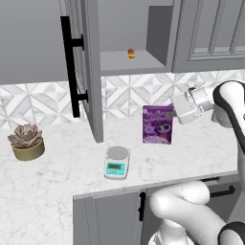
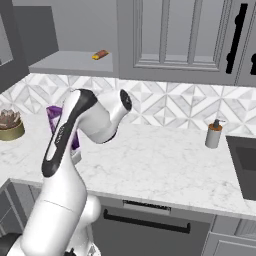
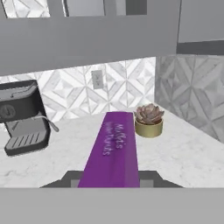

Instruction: Pick the cereal and place it on the digital scale for weighing, and close the cabinet.

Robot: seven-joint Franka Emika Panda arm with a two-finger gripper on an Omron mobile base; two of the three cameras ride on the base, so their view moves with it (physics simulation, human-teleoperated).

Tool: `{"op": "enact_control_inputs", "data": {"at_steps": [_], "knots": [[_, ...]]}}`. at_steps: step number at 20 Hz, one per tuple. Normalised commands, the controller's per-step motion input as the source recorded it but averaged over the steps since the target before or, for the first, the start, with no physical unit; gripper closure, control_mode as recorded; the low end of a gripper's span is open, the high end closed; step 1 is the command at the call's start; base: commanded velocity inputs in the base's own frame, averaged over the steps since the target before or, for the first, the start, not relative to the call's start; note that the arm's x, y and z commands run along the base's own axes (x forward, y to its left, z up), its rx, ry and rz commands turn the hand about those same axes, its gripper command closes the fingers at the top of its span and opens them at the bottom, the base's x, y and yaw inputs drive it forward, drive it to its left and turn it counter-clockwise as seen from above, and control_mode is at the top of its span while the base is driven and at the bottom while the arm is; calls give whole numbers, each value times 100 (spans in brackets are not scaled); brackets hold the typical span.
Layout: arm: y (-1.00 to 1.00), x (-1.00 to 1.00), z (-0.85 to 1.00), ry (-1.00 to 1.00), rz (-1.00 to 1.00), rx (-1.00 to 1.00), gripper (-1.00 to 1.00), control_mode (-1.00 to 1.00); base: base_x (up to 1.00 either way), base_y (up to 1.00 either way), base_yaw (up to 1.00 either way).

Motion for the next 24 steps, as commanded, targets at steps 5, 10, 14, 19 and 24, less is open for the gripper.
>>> {"op": "enact_control_inputs", "data": {"at_steps": [5, 10, 14, 19, 24], "knots": [[50, 66, -54, 0, 23, 0, 100, -100, 0, 0, 0], [38, 39, -31, 0, 13, 3, 100, -100, 0, 0, 0], [33, 3, -21, 0, 3, 4, 100, -100, 0, 0, 0], [28, 18, -28, 0, 0, 8, 100, -100, 0, 0, 0], [0, 5, -27, 0, 0, 0, 100, -100, 0, 0, 0]]}}
